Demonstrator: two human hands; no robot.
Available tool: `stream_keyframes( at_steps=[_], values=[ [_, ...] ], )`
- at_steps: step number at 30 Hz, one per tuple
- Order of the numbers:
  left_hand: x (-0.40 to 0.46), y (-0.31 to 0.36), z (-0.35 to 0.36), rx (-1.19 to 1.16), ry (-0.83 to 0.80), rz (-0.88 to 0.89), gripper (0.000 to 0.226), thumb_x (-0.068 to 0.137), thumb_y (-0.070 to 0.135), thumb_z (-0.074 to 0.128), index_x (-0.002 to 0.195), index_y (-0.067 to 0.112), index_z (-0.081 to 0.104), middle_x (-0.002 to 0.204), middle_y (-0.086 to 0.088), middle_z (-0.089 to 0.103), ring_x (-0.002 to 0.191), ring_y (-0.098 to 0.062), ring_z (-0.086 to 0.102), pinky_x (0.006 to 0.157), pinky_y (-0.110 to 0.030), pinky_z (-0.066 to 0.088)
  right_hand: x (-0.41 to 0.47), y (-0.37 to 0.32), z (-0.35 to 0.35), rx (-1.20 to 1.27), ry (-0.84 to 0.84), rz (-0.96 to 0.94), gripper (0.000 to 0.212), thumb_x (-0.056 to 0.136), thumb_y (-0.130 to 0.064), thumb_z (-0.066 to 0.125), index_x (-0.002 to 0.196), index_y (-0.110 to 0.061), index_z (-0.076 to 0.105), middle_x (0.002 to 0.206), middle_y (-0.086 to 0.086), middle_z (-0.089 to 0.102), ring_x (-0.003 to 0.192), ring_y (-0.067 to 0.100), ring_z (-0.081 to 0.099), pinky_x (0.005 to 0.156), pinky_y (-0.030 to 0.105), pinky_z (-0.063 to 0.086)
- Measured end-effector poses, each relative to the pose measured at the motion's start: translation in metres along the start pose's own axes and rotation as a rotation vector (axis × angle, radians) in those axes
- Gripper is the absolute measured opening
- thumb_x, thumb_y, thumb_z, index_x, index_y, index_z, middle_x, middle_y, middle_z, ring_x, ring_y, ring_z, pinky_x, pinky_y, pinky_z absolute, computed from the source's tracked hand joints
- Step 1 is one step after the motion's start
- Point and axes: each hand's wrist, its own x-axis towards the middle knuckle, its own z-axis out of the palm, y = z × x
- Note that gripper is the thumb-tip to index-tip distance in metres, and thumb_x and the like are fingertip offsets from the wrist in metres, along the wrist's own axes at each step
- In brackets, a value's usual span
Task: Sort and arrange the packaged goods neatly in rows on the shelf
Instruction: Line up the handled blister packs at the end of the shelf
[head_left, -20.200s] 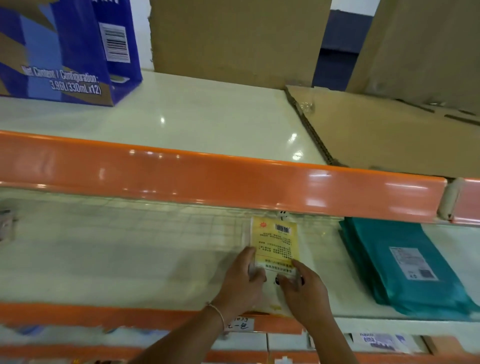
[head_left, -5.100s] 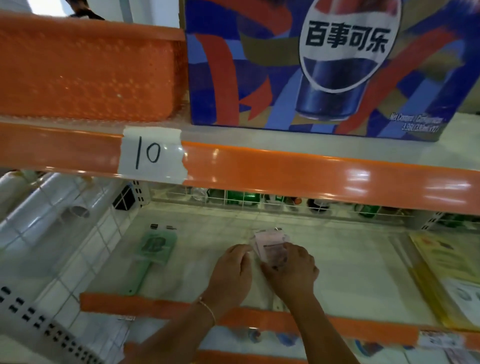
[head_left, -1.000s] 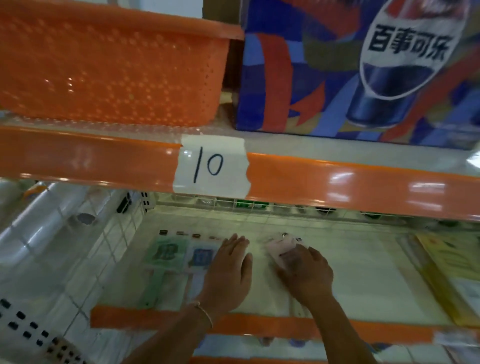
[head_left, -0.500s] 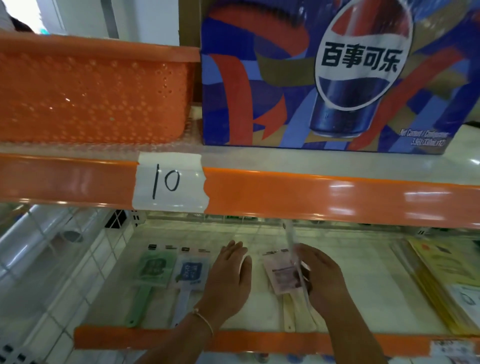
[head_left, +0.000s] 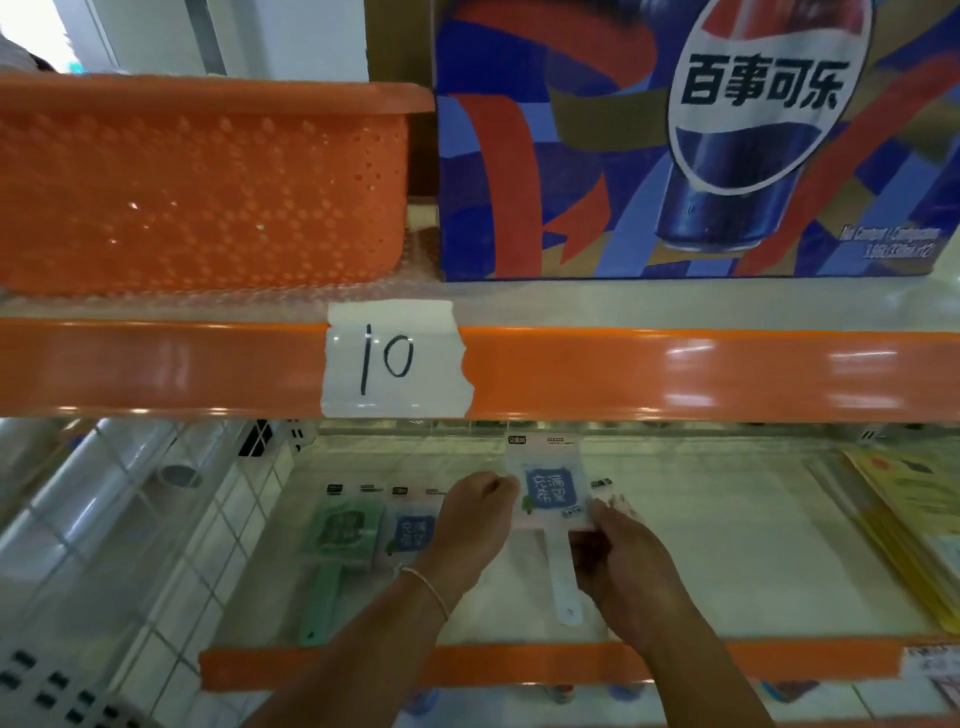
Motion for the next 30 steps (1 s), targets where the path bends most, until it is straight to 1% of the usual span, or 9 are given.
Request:
stream_keyframes(
  at_steps=[3,7,12,17,21,24,26,29,30],
  values=[
    [0.001,-0.007,-0.011,0.068,0.014,0.021,0.037,0.096,0.026,0.048,0.061,0.015,0.046,0.062,0.000,0.045,0.057,-0.013,0.042,0.052,-0.026,0.031,0.002,0.008,0.005,-0.231,0.012,-0.143,0.017,0.094,-0.007,0.058,0.106,-0.011,0.070,0.085,0.027,0.068,0.075,0.029,0.061,0.077,0.046,0.054],
    [0.001,-0.020,-0.027,0.189,0.014,0.057,0.038,0.099,0.031,0.045,0.063,0.020,0.048,0.060,0.005,0.046,0.055,-0.009,0.045,0.046,-0.015,0.030,0.004,0.017,0.017,-0.375,0.011,-0.227,0.032,0.090,-0.002,0.064,0.111,-0.026,0.062,0.066,0.013,0.067,0.057,0.020,0.057,0.060,0.034,0.052],
    [-0.003,-0.063,-0.072,0.300,0.257,0.312,0.021,0.100,0.022,0.043,0.082,0.021,0.055,0.077,0.008,0.053,0.071,-0.008,0.052,0.061,-0.020,0.038,0.021,0.049,0.032,-0.433,0.091,-0.177,0.056,0.090,-0.010,0.066,0.142,-0.014,0.045,0.078,0.018,0.072,0.069,0.027,0.066,0.075,0.046,0.057],
    [-0.009,-0.124,-0.129,0.454,0.461,0.251,0.040,0.096,0.029,0.036,0.118,0.005,0.061,0.111,-0.011,0.063,0.106,-0.028,0.056,0.098,-0.044,0.046,0.030,0.080,0.061,-0.563,0.146,-0.232,0.040,0.093,-0.016,0.063,0.131,-0.022,0.053,0.077,0.012,0.073,0.079,0.033,0.071,0.076,0.051,0.059],
    [-0.014,-0.158,-0.148,0.492,0.362,0.081,0.036,0.098,0.033,0.035,0.114,0.009,0.056,0.108,-0.009,0.059,0.105,-0.030,0.053,0.091,-0.047,0.048,0.036,0.102,0.083,-0.712,0.145,-0.291,0.032,0.094,-0.016,0.060,0.125,-0.022,0.056,0.077,0.009,0.072,0.074,0.028,0.070,0.069,0.042,0.059],
    [-0.015,-0.167,-0.151,0.450,0.362,0.121,0.011,0.098,0.026,0.040,0.097,0.019,0.049,0.094,0.000,0.052,0.090,-0.019,0.047,0.073,-0.031,0.042,0.037,0.114,0.092,-0.837,0.179,-0.350,0.034,0.095,-0.018,0.058,0.129,-0.018,0.054,0.080,-0.009,0.063,0.068,0.001,0.060,0.059,0.015,0.048],
    [-0.014,-0.167,-0.152,0.401,0.351,0.118,0.008,0.098,0.025,0.041,0.092,0.022,0.045,0.091,0.002,0.050,0.087,-0.017,0.046,0.067,-0.025,0.037,0.035,0.121,0.094,-0.920,0.207,-0.399,0.020,0.095,-0.019,0.058,0.111,-0.030,0.053,0.078,-0.011,0.058,0.064,-0.007,0.052,0.054,0.006,0.039],
    [-0.013,-0.170,-0.151,0.433,0.316,0.105,0.018,0.097,0.027,0.041,0.107,0.015,0.050,0.105,-0.007,0.055,0.101,-0.025,0.051,0.080,-0.029,0.043,0.035,0.131,0.096,-1.018,0.272,-0.467,0.003,0.093,-0.028,0.059,0.091,-0.027,0.060,0.074,-0.006,0.060,0.065,0.003,0.057,0.055,0.006,0.039],
    [-0.013,-0.171,-0.149,0.473,0.299,0.105,0.029,0.098,0.027,0.041,0.118,0.010,0.050,0.118,-0.013,0.055,0.114,-0.031,0.049,0.095,-0.032,0.042,0.040,0.137,0.094,-1.052,0.292,-0.468,0.019,0.091,-0.038,0.056,0.093,-0.021,0.065,0.075,-0.004,0.061,0.067,0.010,0.058,0.057,0.010,0.039]
  ],
)
